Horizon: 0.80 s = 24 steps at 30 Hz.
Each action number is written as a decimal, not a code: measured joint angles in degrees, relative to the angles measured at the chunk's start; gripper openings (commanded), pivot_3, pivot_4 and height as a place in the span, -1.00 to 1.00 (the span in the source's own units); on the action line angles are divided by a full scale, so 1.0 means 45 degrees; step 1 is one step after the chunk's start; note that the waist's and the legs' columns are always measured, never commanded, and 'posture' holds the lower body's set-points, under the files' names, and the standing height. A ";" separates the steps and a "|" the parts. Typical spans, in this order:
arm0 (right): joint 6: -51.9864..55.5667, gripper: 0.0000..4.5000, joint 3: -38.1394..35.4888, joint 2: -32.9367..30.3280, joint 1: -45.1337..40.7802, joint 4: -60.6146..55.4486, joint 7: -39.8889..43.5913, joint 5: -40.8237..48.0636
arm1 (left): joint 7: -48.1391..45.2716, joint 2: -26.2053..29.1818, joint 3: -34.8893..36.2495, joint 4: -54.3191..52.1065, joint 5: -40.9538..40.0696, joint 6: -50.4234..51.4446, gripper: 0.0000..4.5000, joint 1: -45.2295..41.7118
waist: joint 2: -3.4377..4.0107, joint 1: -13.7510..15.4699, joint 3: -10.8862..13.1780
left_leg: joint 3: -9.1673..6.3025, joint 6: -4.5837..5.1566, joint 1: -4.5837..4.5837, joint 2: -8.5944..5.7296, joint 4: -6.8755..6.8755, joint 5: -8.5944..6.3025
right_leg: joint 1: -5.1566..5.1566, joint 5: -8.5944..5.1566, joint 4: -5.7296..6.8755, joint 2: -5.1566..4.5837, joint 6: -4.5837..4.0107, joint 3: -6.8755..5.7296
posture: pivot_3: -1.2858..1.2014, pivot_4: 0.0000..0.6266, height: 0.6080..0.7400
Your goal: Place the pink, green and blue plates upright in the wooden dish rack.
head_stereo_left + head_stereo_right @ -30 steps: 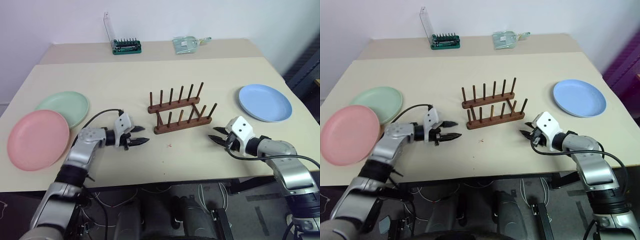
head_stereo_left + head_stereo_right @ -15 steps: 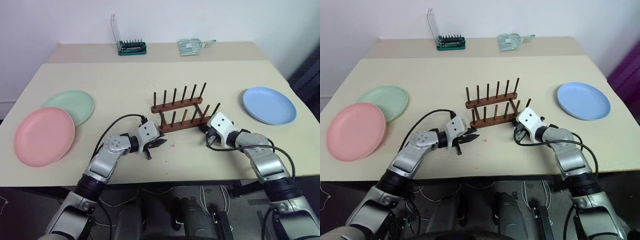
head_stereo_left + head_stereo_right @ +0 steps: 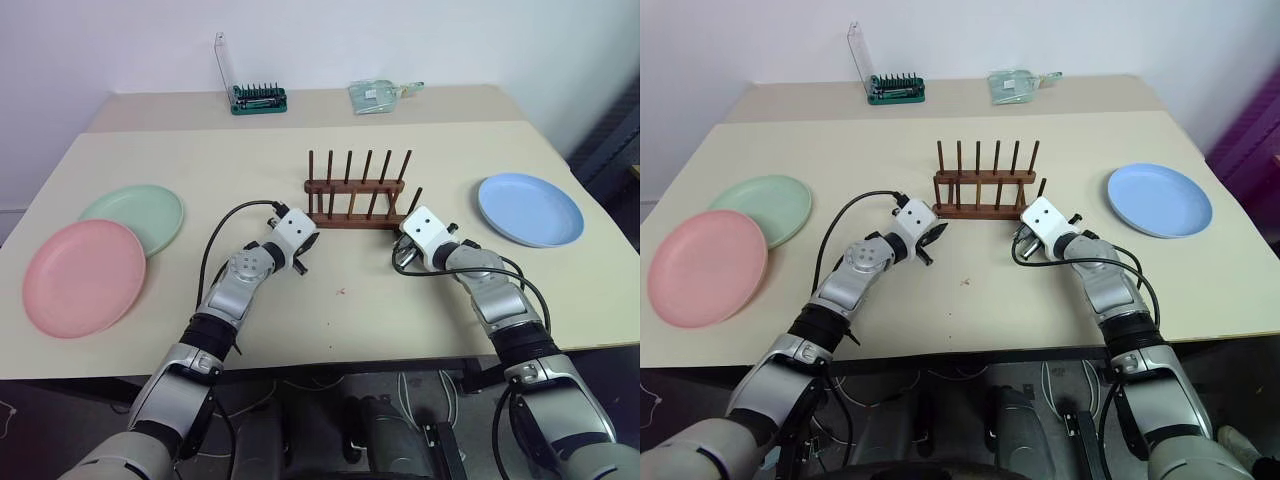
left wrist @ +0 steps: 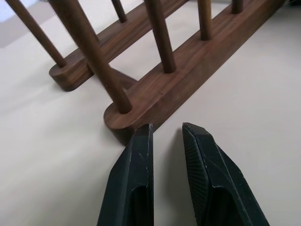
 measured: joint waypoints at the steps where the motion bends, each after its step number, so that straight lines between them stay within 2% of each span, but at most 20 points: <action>1: -0.0037 -0.97 0.0000 0.0014 -0.0001 0.0016 -0.0014 0.0000 | -0.0058 0.0043 0.0004 -0.0037 0.0000 -0.0061 -0.57 0.0045 | 0.0000 -0.0012 0.0000 | 0.0000 0.0000 0.0001 0.0001 -0.0003 0.0000 | -0.0001 0.0000 0.0000 0.0000 0.0000 0.0000 | 0.03 -0.52 0.84; 4: -0.0126 -0.97 -0.0002 0.0003 0.0011 -0.0009 0.0013 -0.0037 | -0.0345 0.0264 0.0144 -0.0477 -0.0046 -0.0092 -0.57 0.0391 | 0.0001 -0.0120 0.0000 | 0.0003 0.0000 0.0001 0.0003 -0.0017 0.0000 | -0.0006 0.0000 0.0000 -0.0001 0.0001 0.0002 | 0.03 -0.52 0.84; 8: -0.0247 -0.97 -0.0100 -0.0668 0.0865 -0.1385 0.0993 0.0251 | -0.1275 0.0917 0.0568 -0.2402 -0.0655 0.0412 -0.57 0.1692 | 0.0004 -0.0200 0.0002 | 0.0016 0.0000 -0.0003 0.0011 -0.0061 -0.0001 | -0.0042 -0.0002 0.0001 -0.0001 0.0016 0.0018 | 0.03 -0.52 0.84; 11: -0.0096 -0.97 -0.0361 -0.1326 0.1661 -0.3453 0.2477 0.1251 | -0.2123 0.1444 0.1537 -0.4668 -0.2150 0.2052 -0.57 0.3023 | 0.0004 -0.0239 0.0017 | 0.0025 0.0000 -0.0021 0.0021 -0.0076 -0.0001 | -0.0084 -0.0001 0.0005 0.0015 0.0021 0.0031 | 0.03 -0.52 0.84; 12: 0.0190 -0.99 -0.0468 -0.1568 0.1861 -0.4274 0.3093 0.1768 | -0.2281 0.1599 0.2206 -0.5563 -0.3053 0.2946 -0.47 0.3422 | 0.0000 -0.0234 0.0024 | 0.0018 0.0000 -0.0021 0.0022 -0.0075 -0.0001 | -0.0085 -0.0003 0.0006 0.0025 0.0019 0.0030 | 0.03 -0.52 0.84; 14: 0.1125 -0.76 -0.0696 -0.1787 0.1919 -0.5361 0.4130 0.2874 | -0.2140 0.1991 0.3752 -0.6794 -0.4508 0.4420 -0.20 0.3642 | -0.0010 -0.0209 0.0034 | -0.0007 -0.0001 -0.0021 0.0028 -0.0064 0.0000 | -0.0083 -0.0011 0.0010 0.0035 -0.0002 0.0027 | 0.03 -0.52 0.84; 15: 0.1730 -0.63 -0.0789 -0.1876 0.1909 -0.5985 0.4675 0.3554 | -0.1857 0.2363 0.4921 -0.7383 -0.5173 0.5061 0.02 0.3640 | -0.0012 -0.0212 0.0033 | -0.0025 -0.0002 -0.0017 0.0028 -0.0060 -0.0001 | -0.0076 -0.0012 0.0010 0.0037 -0.0005 0.0025 | 0.03 -0.52 0.84; 17: 0.2493 -0.18 -0.0864 -0.1988 0.1905 -0.6677 0.5323 0.4328 | -0.1023 0.2800 0.6904 -0.8093 -0.5985 0.5762 0.45 0.3639 | -0.0006 -0.0197 0.0030 | -0.0027 -0.0003 -0.0011 0.0026 -0.0061 -0.0002 | -0.0070 -0.0016 0.0008 0.0036 -0.0009 0.0023 | 0.03 -0.52 0.84; 19: 0.2643 0.26 -0.0778 -0.1941 0.1830 -0.6785 0.5442 0.4411 | 0.0799 0.2433 0.8733 -0.8188 -0.6397 0.6019 0.90 0.3329 | -0.0008 -0.0150 0.0031 | -0.0024 -0.0003 -0.0014 0.0022 -0.0060 -0.0002 | -0.0065 -0.0018 0.0001 0.0022 -0.0010 0.0024 | 0.03 -0.52 0.84; 21: 0.2583 0.69 -0.0503 -0.1757 0.1544 -0.6712 0.5439 0.4262 | 0.3154 0.1919 1.0814 -0.8046 -0.6754 0.6113 0.90 0.2820 | -0.0034 -0.0146 0.0044 | -0.0019 -0.0003 -0.0026 0.0019 -0.0049 -0.0002 | -0.0064 -0.0016 -0.0004 0.0012 -0.0009 0.0024 | 0.03 -0.52 0.84; 24: 0.2132 0.69 -0.0132 -0.1647 0.1289 -0.6215 0.5442 0.3859 | 0.5578 0.1801 1.2863 -0.8299 -0.6764 0.6009 0.90 0.3111 | -0.0052 -0.0159 0.0045 | 0.0008 -0.0002 -0.0029 0.0004 -0.0051 -0.0006 | -0.0062 -0.0016 -0.0013 -0.0011 -0.0003 0.0026 | 0.03 -0.52 0.84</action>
